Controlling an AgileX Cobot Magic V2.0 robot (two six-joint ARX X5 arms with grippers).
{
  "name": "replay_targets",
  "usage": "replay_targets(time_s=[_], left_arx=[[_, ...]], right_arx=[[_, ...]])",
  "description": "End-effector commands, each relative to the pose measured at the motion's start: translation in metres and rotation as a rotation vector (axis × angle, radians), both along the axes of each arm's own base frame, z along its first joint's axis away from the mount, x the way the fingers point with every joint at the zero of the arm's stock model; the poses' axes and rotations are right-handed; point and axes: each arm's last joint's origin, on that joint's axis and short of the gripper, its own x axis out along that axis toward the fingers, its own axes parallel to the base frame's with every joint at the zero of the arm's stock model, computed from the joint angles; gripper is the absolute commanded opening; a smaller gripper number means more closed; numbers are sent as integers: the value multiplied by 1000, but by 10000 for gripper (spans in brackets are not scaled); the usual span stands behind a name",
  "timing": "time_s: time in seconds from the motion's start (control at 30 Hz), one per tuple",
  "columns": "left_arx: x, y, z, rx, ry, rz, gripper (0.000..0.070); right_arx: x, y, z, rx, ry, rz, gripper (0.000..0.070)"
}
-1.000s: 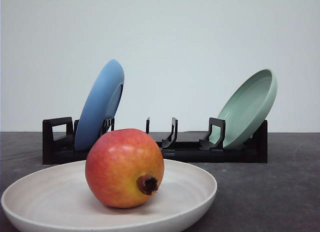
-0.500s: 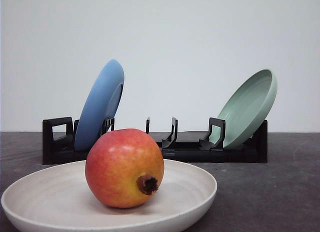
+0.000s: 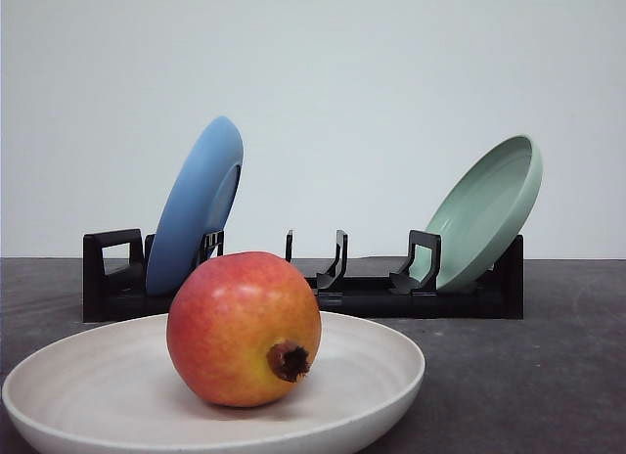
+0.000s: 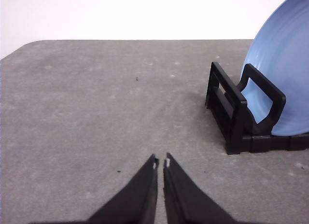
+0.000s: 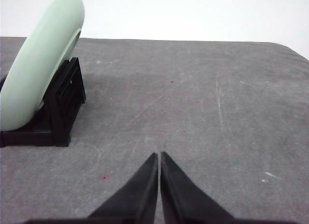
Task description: Place pomegranate in white plate
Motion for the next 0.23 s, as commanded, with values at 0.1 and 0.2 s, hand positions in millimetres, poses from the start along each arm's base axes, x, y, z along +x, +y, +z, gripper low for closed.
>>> replay_targets(time_s=[0.1, 0.2], left_arx=[[0, 0, -4, -3, 14, -5, 0], [0, 0, -4, -3, 14, -5, 0]], right_arx=[[0, 0, 0, 10, -10, -2, 0], [0, 0, 0, 10, -10, -2, 0]])
